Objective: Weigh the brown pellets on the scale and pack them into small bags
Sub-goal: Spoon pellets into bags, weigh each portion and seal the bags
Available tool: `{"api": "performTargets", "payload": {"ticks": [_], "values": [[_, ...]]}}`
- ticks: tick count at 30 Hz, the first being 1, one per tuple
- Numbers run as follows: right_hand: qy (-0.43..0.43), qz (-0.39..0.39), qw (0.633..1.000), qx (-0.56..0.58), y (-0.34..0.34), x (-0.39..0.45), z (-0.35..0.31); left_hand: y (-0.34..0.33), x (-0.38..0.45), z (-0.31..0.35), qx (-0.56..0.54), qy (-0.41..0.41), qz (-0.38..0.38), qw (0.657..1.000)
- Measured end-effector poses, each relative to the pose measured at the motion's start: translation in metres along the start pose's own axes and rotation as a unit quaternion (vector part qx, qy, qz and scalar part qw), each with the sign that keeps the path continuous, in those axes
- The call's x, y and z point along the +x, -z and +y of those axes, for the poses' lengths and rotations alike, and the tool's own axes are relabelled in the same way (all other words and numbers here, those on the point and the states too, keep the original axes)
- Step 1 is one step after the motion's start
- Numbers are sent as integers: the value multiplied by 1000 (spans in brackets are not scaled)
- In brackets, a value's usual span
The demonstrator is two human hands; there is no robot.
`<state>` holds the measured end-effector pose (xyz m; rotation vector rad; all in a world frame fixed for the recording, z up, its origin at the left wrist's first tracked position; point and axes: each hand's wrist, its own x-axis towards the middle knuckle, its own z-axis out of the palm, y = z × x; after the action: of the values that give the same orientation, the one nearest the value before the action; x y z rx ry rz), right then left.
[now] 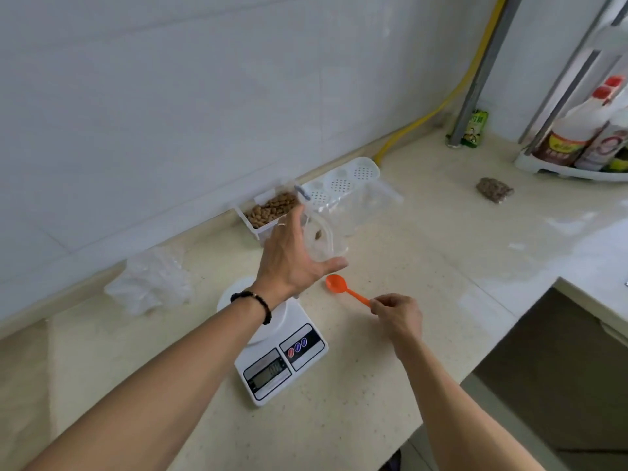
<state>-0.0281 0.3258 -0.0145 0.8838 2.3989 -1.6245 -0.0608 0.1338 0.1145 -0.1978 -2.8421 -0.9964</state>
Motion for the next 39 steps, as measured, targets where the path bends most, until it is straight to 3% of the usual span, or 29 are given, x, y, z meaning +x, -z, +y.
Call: {"api": "performTargets", "payload": {"ticks": [3,5,8,10,13,16,27,31,33,39], "values": [[-12,1,985,-172,0,2,-2,2,1,0,-6,-2,5,1000],[29,24,978,-205,3,1,-15,3,2,0,-10,-1,7,1000],[128,-39,991,-18,16,-8,-67,4,4,3,-30,1,11,999],[163,-106,979,62,30,-21,-116,4,4,7,-53,3,12,999],[226,-167,960,-4,43,-38,-170,4,4,13,-82,4,9,997],[252,-172,948,-84,50,-46,-192,9,4,18,-75,-4,2,997],[337,-170,915,-145,44,-54,-214,40,2,4,-60,-22,17,998],[377,-216,885,-166,44,-51,-222,49,-1,-22,-135,-2,-12,991],[384,-240,877,-161,42,-53,-227,52,-1,-40,-148,29,-27,988],[289,-292,912,-21,28,-64,-224,66,-8,-62,-176,76,-48,980]]}}
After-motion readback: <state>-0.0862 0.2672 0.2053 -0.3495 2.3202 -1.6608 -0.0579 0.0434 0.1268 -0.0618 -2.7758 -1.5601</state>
